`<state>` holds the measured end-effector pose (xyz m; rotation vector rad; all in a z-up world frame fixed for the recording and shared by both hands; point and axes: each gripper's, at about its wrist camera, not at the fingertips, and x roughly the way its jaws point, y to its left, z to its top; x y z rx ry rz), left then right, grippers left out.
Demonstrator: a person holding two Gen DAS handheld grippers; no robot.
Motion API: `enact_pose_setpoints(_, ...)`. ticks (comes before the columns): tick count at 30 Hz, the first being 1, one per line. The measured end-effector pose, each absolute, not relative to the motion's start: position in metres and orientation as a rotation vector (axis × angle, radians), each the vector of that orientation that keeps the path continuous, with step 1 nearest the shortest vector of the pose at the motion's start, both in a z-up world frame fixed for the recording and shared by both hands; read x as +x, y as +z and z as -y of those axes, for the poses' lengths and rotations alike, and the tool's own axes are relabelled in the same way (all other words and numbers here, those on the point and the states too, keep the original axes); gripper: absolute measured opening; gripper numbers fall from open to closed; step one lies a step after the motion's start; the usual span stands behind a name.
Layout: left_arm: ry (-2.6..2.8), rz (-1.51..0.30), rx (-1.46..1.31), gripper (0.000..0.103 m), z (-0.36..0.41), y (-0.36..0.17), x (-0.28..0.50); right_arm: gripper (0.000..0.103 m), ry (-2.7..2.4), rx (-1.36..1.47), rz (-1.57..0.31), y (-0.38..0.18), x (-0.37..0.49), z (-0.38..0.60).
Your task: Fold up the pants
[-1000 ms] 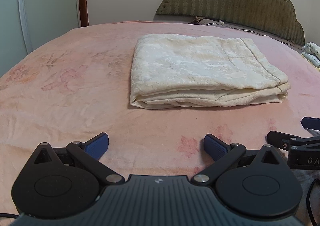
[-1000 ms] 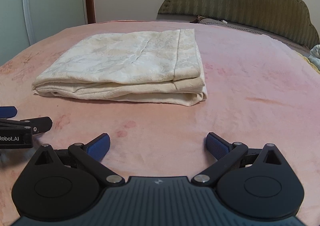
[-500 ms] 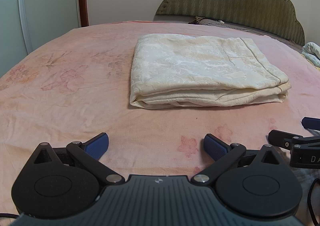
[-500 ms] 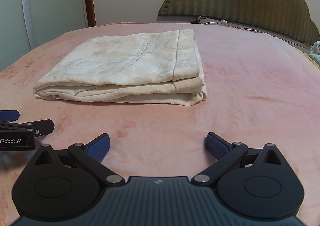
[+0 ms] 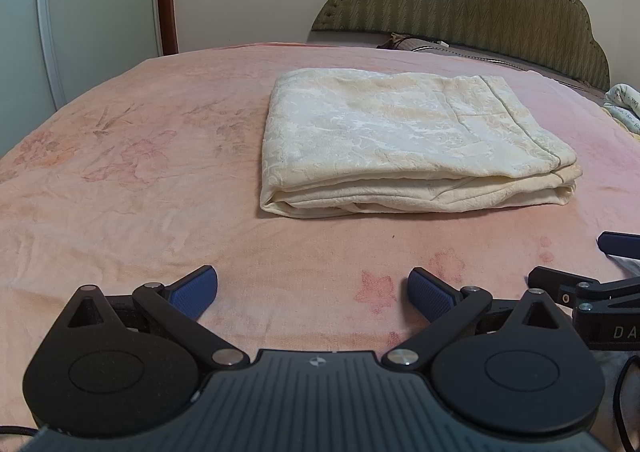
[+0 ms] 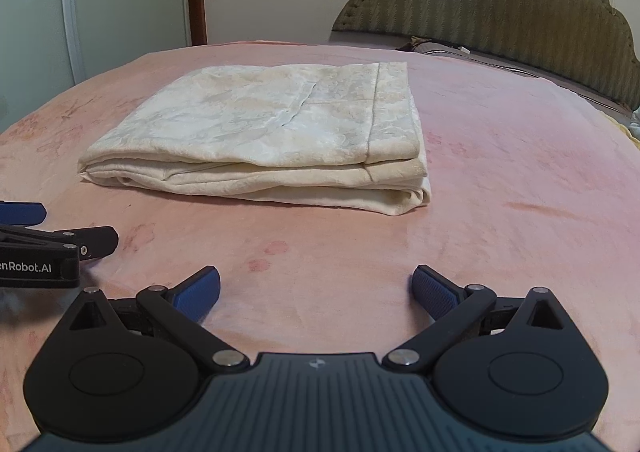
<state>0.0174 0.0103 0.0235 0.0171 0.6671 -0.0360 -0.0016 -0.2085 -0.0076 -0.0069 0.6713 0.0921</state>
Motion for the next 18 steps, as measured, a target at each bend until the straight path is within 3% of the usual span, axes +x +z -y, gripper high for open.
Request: enact_pose_setpoints(18, -0.035, -0.671, 0.018, 0.103, -0.0101, 0.0238, 0.0153, 0.103, 0.092, -0.005, -0.671, -0.007, -0.0013, 0.2083)
